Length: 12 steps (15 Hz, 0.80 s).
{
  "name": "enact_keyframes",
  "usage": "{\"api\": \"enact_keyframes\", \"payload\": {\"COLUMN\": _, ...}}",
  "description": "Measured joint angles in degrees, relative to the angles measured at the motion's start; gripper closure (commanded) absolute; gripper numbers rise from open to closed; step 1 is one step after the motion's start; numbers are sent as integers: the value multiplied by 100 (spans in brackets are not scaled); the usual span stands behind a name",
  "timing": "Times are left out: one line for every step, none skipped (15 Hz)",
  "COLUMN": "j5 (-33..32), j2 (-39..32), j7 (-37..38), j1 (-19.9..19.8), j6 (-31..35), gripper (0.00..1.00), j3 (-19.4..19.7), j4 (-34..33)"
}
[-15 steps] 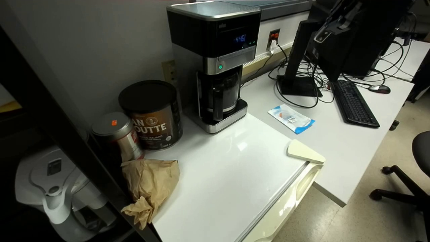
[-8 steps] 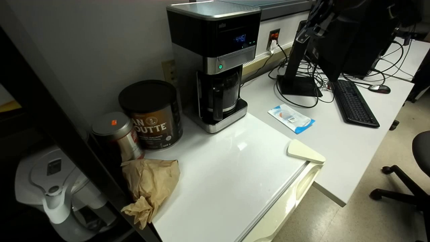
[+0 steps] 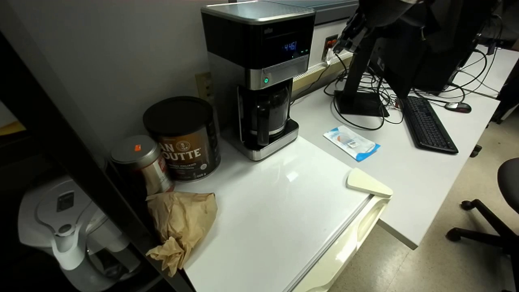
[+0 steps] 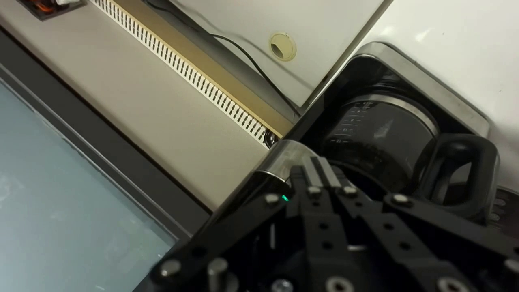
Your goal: Press a button on the coffee maker.
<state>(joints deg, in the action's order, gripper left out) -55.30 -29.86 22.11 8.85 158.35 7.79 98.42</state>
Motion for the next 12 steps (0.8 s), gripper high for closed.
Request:
{"api": "enact_keyframes", "payload": {"j5": -50, "j2": -105, "j7": 99, "j1": 15, "j6": 24, "gripper": 99, "j3": 17, "j4": -109}}
{"api": "enact_keyframes", "payload": {"j5": -81, "j2": -209, "j7": 187, "j1": 25, "j6": 49, "gripper": 99, "j3": 30, "j4": -218}}
{"api": "enact_keyframes", "payload": {"j5": -102, "j2": -313, "j7": 264, "j1": 32, "j6": 71, "gripper": 99, "j3": 40, "j4": -329}}
{"api": "enact_keyframes", "payload": {"j5": -117, "j2": -413, "j7": 337, "j1": 38, "j6": 92, "gripper": 99, "j3": 50, "j4": -434}}
{"api": "enact_keyframes", "payload": {"j5": -126, "j2": -510, "j7": 404, "j1": 40, "j6": 116, "gripper": 99, "j3": 57, "j4": -538}}
{"api": "enact_keyframes", "payload": {"j5": -127, "j2": -603, "j7": 459, "j1": 40, "j6": 134, "gripper": 99, "j3": 60, "j4": -640}}
{"api": "enact_keyframes", "payload": {"j5": -127, "j2": -694, "j7": 507, "j1": 40, "j6": 145, "gripper": 99, "j3": 61, "j4": -740}}
{"api": "enact_keyframes", "payload": {"j5": -127, "j2": -779, "j7": 552, "j1": 40, "j6": 153, "gripper": 99, "j3": 61, "j4": -837}}
{"api": "enact_keyframes", "payload": {"j5": -127, "j2": -857, "j7": 597, "j1": 41, "j6": 156, "gripper": 99, "j3": 61, "j4": -927}}
{"api": "enact_keyframes", "payload": {"j5": -127, "j2": -933, "j7": 630, "j1": 41, "j6": 157, "gripper": 99, "j3": 61, "j4": -1021}}
{"api": "enact_keyframes", "payload": {"j5": -127, "j2": -1004, "j7": 660, "j1": 41, "j6": 157, "gripper": 99, "j3": 61, "j4": -1105}}
{"api": "enact_keyframes", "payload": {"j5": -127, "j2": -1071, "j7": 688, "j1": 41, "j6": 157, "gripper": 99, "j3": 61, "j4": -1191}}
